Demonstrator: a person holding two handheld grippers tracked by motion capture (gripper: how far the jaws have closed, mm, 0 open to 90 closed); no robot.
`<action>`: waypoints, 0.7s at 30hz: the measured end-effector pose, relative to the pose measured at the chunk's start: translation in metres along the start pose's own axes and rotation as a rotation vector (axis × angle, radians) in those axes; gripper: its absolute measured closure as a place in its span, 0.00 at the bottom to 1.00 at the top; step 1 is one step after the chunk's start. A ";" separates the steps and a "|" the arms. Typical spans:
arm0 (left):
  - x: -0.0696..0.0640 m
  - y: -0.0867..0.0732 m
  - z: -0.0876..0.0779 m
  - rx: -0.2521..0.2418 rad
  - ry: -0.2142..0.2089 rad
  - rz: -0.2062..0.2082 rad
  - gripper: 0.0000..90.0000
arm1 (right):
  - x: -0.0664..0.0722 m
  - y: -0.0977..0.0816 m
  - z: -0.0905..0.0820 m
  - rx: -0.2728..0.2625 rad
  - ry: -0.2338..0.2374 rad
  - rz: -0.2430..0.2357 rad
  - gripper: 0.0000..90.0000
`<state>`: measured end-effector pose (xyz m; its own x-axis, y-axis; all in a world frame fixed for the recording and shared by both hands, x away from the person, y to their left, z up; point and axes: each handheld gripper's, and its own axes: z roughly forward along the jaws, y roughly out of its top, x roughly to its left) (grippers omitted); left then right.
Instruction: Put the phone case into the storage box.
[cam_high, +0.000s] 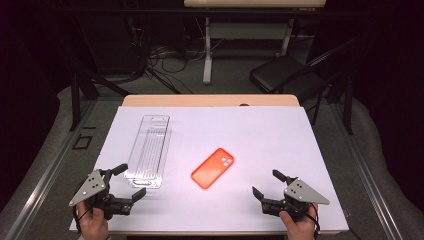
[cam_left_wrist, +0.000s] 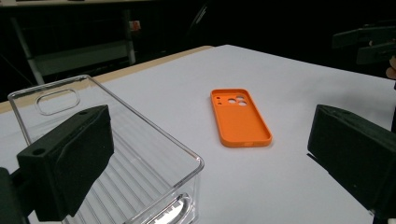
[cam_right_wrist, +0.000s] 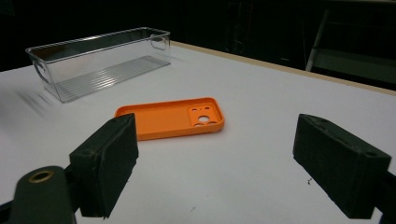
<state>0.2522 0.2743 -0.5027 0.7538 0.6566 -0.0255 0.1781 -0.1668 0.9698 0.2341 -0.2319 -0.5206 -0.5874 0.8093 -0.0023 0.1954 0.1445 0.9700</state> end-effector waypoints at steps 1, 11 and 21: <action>0.000 0.000 0.000 0.000 0.000 0.000 0.00 | 0.000 0.000 0.000 0.000 0.001 0.000 0.15; 0.003 -0.001 -0.001 0.015 -0.008 -0.019 0.00 | 0.005 0.000 0.002 0.032 -0.018 -0.021 0.15; 0.001 -0.002 0.006 0.072 -0.042 -0.016 0.01 | 0.010 0.000 0.013 0.100 0.013 -0.018 0.10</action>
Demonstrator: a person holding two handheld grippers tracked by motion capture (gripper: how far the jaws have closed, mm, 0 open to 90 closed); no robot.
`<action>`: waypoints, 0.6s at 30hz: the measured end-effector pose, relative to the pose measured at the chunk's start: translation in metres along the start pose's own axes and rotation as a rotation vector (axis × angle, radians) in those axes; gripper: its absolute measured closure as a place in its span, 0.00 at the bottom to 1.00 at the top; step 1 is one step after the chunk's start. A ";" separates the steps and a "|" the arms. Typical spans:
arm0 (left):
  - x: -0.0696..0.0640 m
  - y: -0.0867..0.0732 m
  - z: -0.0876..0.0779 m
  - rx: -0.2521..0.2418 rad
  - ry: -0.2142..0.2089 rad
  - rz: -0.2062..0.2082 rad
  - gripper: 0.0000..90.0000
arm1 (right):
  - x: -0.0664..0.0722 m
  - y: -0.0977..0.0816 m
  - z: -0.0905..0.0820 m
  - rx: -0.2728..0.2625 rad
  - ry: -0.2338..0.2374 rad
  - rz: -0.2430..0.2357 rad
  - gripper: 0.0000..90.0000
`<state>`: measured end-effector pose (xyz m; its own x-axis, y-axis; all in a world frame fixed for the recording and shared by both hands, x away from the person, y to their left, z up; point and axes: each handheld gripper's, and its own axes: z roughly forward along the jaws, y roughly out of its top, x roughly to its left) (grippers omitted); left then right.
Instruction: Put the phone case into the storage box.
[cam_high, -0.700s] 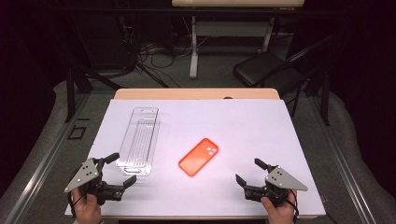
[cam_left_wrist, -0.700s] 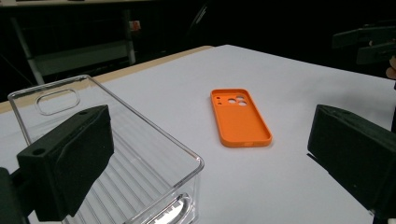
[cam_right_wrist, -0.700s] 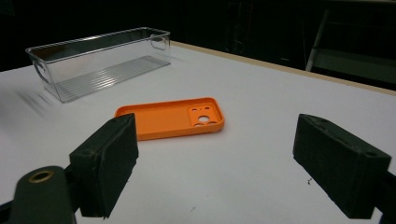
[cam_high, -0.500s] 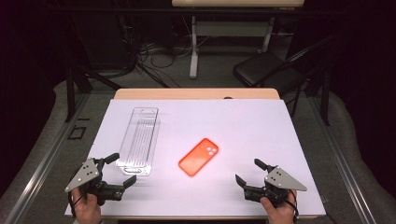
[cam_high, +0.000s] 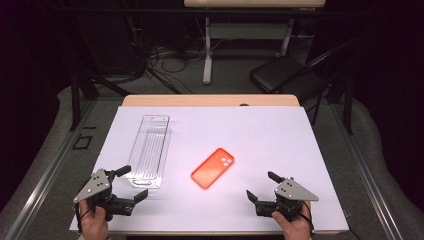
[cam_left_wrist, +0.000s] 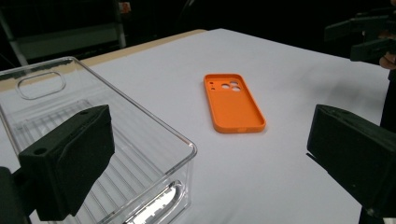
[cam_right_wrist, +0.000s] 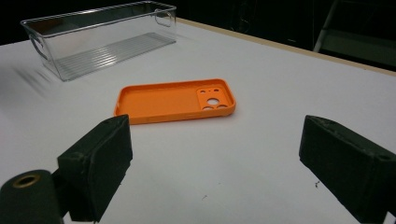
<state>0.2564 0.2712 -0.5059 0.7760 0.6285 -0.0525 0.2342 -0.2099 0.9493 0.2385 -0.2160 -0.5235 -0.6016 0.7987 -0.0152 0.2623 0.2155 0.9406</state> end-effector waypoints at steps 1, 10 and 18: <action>0.000 0.000 0.001 0.007 -0.001 0.000 0.01 | 0.000 0.000 0.000 0.000 0.000 0.000 0.10; 0.000 0.000 0.002 0.032 0.002 -0.015 0.03 | 0.002 0.001 0.012 0.067 0.067 0.059 0.11; 0.003 -0.001 0.007 0.103 0.030 -0.106 0.03 | 0.003 0.006 0.020 0.132 0.067 0.074 0.17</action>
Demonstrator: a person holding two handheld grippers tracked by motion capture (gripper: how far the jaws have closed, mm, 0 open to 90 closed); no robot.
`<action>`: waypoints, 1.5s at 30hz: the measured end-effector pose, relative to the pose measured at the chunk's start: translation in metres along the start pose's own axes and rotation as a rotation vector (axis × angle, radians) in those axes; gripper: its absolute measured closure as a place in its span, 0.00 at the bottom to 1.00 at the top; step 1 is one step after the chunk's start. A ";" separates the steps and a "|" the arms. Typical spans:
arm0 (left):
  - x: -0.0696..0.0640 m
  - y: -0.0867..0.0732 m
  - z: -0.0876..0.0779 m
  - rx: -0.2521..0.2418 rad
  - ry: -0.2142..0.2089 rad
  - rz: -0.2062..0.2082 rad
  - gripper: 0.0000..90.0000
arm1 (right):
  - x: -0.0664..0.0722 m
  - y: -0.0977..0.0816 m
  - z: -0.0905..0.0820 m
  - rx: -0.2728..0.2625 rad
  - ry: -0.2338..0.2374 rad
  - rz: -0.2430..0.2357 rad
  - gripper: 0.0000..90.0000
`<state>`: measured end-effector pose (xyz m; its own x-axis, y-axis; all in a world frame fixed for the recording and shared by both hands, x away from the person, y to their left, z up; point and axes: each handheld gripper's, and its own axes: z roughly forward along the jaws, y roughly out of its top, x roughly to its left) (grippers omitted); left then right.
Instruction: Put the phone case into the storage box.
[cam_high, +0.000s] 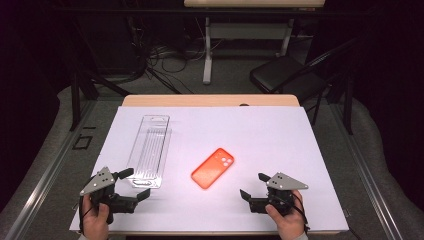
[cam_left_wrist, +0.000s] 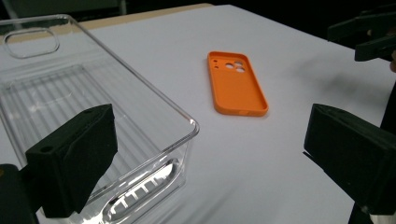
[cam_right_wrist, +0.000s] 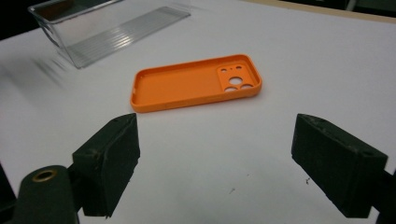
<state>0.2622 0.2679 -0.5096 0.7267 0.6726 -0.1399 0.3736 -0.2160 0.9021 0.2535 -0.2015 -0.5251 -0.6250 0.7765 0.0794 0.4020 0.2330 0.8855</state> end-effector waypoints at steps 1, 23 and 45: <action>0.000 0.000 0.001 0.008 0.012 -0.006 0.03 | 0.000 0.000 0.002 0.010 -0.004 0.003 0.16; -0.015 0.008 0.012 0.136 0.023 0.000 0.02 | 0.002 0.005 0.014 0.143 -0.073 0.041 0.07; -0.001 0.045 0.018 0.143 0.070 -0.047 0.05 | 0.009 0.040 0.027 0.164 -0.032 -0.008 0.21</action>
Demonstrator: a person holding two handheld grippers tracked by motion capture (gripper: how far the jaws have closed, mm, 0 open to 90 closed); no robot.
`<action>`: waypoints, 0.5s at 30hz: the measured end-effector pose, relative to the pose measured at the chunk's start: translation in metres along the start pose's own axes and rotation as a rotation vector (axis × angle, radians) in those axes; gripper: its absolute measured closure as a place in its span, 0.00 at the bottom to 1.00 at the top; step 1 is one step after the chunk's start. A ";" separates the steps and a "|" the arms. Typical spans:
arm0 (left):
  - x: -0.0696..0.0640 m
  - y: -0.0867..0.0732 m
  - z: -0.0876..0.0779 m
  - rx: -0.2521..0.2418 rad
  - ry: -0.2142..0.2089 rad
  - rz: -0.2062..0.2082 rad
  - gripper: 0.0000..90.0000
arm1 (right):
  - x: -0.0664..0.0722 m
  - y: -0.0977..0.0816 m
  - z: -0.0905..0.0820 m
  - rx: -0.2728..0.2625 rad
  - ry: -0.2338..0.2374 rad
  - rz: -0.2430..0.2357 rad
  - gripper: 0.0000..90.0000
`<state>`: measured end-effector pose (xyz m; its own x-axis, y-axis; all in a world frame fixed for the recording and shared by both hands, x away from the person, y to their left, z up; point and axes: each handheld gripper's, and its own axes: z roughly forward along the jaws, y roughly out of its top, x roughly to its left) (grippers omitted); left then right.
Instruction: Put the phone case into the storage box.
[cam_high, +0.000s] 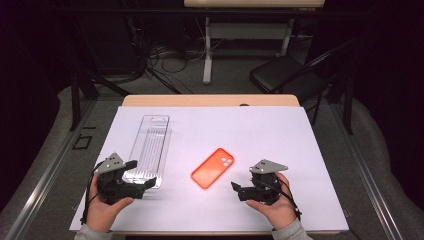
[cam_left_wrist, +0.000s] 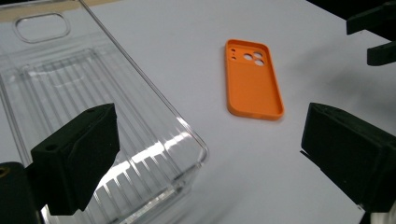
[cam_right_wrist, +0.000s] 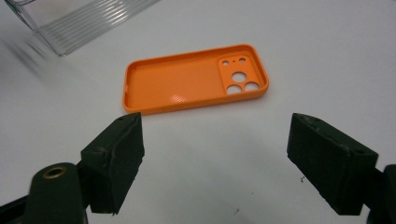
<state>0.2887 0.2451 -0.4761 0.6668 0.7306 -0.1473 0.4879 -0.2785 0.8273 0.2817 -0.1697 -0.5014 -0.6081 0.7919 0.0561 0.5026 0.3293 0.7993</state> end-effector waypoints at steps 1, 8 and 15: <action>0.002 0.004 0.001 0.002 0.003 0.003 0.05 | 0.000 0.000 0.000 0.000 0.000 0.000 0.21; 0.012 0.029 0.016 0.005 -0.015 -0.016 0.07 | -0.005 0.016 0.009 0.037 0.001 0.011 0.26; 0.015 0.052 0.027 0.010 -0.022 -0.035 0.09 | -0.005 0.026 0.015 0.038 0.012 0.024 0.24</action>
<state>0.3392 0.2246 -0.4499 0.6616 0.7259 -0.1880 0.5164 -0.2592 0.8162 0.3071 -0.1569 -0.4900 -0.6027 0.7937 0.0829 0.5405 0.3296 0.7741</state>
